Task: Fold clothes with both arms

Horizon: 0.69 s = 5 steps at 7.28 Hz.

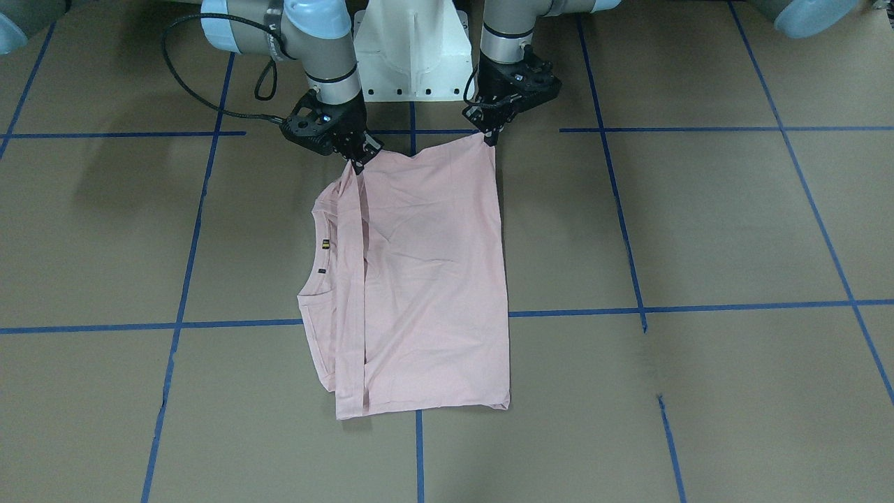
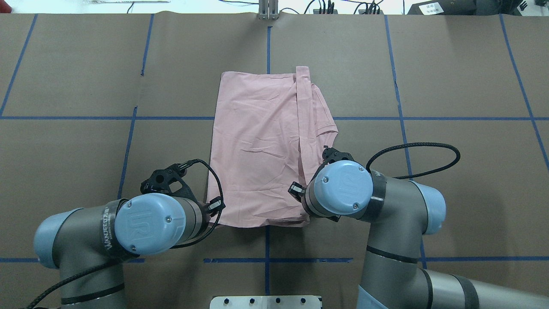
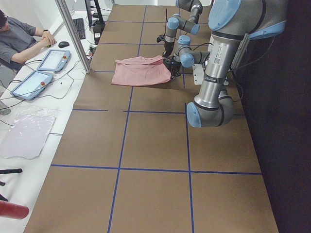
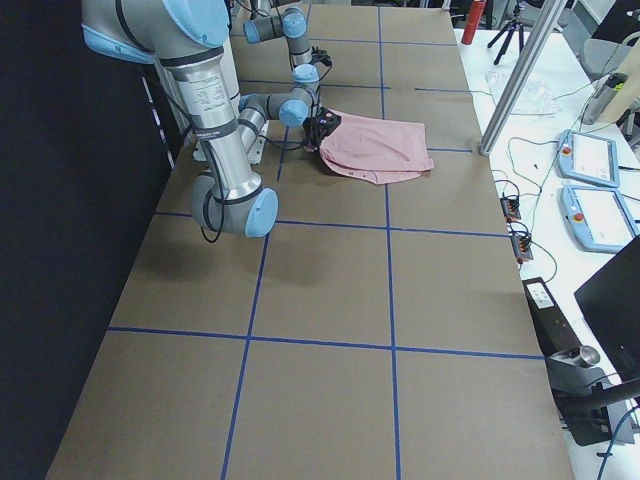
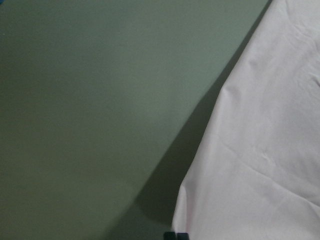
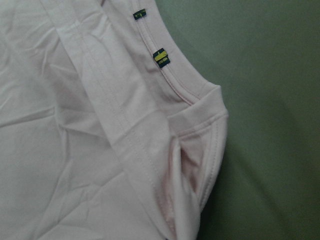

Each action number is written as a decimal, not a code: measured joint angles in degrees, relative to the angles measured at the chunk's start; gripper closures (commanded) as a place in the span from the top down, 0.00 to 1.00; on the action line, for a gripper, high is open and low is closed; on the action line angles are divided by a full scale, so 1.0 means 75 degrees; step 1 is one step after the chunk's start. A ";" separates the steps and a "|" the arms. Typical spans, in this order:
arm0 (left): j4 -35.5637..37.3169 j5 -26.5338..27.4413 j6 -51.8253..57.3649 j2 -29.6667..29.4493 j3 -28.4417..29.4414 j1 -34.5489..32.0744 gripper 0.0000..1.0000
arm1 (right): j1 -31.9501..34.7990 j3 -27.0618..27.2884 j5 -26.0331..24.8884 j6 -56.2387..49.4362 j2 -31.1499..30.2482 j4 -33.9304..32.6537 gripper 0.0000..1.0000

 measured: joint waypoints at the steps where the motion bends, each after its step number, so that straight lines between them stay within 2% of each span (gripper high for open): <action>1: 0.0287 0.0000 -0.0004 0.0012 -0.0338 0.0205 0.00 | -0.0207 0.0441 0.0024 -0.0003 -0.0243 0.0000 0.00; 3: 0.0843 -0.0011 -0.0027 0.0037 -0.0981 0.0730 0.00 | -0.0615 0.1095 0.0100 0.0013 -0.0577 0.0000 0.00; 5: 0.0952 -0.0017 0.0071 0.0033 -0.1052 0.0858 0.00 | -0.0626 0.1078 0.0149 -0.0063 -0.0613 0.0049 0.00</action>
